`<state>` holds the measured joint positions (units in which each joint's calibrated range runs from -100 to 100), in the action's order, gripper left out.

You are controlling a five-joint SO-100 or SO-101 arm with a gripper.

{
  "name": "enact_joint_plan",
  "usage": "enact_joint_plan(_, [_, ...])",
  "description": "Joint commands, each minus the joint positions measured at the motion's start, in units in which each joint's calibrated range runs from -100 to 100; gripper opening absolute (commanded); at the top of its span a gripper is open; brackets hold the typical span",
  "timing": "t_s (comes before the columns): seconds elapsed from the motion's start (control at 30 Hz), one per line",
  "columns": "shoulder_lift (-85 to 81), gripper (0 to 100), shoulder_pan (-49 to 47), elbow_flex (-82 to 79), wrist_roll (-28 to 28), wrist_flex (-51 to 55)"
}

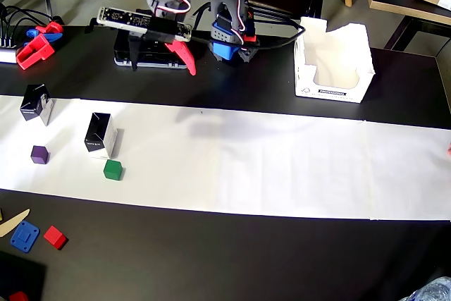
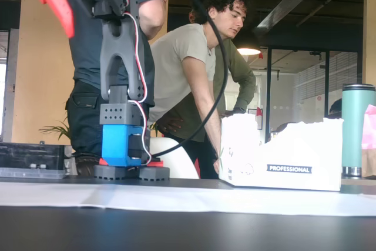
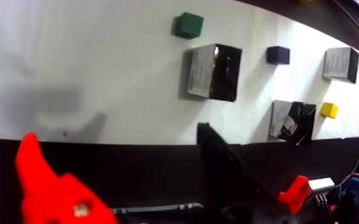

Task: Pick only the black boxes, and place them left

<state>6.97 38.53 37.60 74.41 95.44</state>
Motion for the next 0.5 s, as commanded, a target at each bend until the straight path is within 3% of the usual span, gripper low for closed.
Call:
enact_joint_plan(0.0, [1.28,50,2.13,4.95,0.33,-0.69])
enact_joint_plan(0.47, [11.08,50,3.09,4.78,0.38,-17.46])
